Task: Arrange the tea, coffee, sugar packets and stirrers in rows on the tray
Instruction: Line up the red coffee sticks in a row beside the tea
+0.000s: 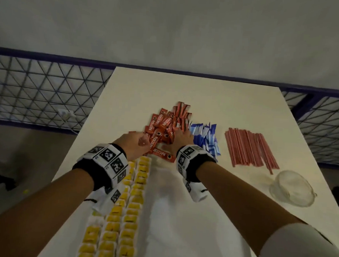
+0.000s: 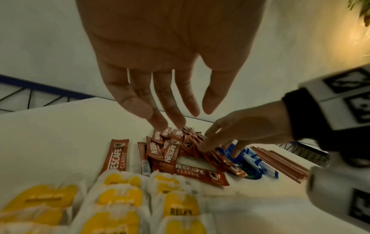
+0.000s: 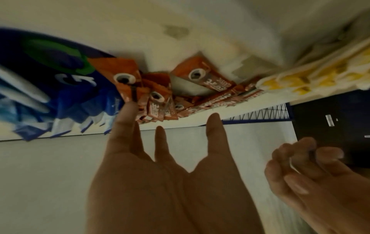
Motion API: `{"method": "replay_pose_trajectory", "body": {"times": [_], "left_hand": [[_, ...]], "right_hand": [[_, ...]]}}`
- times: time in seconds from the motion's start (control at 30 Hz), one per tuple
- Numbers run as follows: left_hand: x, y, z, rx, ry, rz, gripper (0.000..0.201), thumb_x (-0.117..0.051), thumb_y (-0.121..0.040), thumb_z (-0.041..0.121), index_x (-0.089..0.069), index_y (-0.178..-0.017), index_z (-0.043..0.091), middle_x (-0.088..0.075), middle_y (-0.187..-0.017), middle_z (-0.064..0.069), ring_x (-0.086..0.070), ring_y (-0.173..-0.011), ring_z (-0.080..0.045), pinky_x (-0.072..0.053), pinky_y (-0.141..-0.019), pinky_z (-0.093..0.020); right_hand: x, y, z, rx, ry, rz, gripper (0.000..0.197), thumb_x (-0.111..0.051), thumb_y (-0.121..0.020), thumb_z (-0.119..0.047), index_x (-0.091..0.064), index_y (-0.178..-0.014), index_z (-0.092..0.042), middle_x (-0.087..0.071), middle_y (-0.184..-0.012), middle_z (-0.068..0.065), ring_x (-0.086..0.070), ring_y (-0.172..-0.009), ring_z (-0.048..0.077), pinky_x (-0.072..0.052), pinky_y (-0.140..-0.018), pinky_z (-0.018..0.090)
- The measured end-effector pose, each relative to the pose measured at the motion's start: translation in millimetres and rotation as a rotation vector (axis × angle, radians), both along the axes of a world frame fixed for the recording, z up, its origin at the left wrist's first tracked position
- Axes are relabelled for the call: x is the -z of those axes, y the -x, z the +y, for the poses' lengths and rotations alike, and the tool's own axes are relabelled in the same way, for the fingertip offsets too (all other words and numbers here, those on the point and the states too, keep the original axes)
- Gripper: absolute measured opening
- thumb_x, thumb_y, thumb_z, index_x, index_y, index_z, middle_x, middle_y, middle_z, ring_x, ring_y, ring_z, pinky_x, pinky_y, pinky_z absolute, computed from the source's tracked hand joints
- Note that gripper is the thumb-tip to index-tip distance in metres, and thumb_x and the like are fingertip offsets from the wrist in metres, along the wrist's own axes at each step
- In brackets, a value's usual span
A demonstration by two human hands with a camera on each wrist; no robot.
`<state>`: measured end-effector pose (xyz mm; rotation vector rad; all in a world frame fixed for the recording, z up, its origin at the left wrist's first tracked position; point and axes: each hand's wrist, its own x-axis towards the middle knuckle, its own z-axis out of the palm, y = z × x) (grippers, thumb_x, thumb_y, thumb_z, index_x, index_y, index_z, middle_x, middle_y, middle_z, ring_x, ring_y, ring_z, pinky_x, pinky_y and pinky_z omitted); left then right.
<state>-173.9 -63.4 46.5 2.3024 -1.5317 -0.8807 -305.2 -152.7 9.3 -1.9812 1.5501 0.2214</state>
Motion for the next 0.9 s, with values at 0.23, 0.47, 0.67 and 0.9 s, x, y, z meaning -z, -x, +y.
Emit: {"method": "replay_pose_trajectory", "body": {"times": [0.23, 0.47, 0.67, 0.9], "left_hand": [[15.4, -18.2, -4.2, -0.047, 0.042, 0.021, 0.009, -0.059, -0.088, 0.022, -0.062, -0.095, 0.018, -0.057, -0.093, 0.003, -0.052, -0.086, -0.013, -0.038, -0.075, -0.023], [21.1, -45.0, -9.8, -0.036, 0.012, 0.022, 0.018, -0.055, -0.09, 0.026, -0.061, -0.102, 0.014, -0.06, -0.101, -0.001, -0.055, -0.097, -0.017, -0.042, -0.083, -0.027], [22.4, -52.3, -10.2, -0.009, -0.027, 0.081, 0.014, -0.056, -0.09, 0.025, -0.06, -0.1, 0.016, -0.062, -0.107, -0.004, -0.055, -0.104, -0.019, -0.042, -0.088, -0.028], [24.9, -50.9, -7.3, 0.06, -0.082, 0.103, 0.005, -0.055, -0.09, 0.028, -0.055, -0.091, 0.024, -0.063, -0.103, -0.001, -0.058, -0.1, -0.018, -0.045, -0.086, -0.03]], "right_hand": [[17.8, -37.5, -26.1, 0.112, 0.075, 0.151, 0.088, -0.063, -0.078, -0.056, -0.022, -0.139, -0.008, -0.021, -0.143, 0.02, -0.027, -0.132, 0.035, -0.033, -0.105, 0.045], [23.4, -52.2, -31.8, 0.16, 0.091, 0.172, 0.06, -0.048, -0.095, -0.018, -0.014, -0.145, -0.014, -0.031, -0.136, 0.022, -0.042, -0.12, 0.034, -0.04, -0.098, 0.042], [27.3, -50.5, -29.8, 0.05, 0.122, 0.253, 0.061, -0.042, -0.097, -0.025, -0.011, -0.144, -0.002, -0.024, -0.142, 0.019, -0.039, -0.121, 0.035, -0.04, -0.097, 0.037], [15.5, -38.6, -14.6, 0.167, 0.031, 0.057, 0.084, -0.06, -0.086, -0.021, -0.005, -0.146, -0.005, -0.018, -0.146, 0.025, -0.037, -0.13, 0.04, -0.038, -0.104, 0.047]]}}
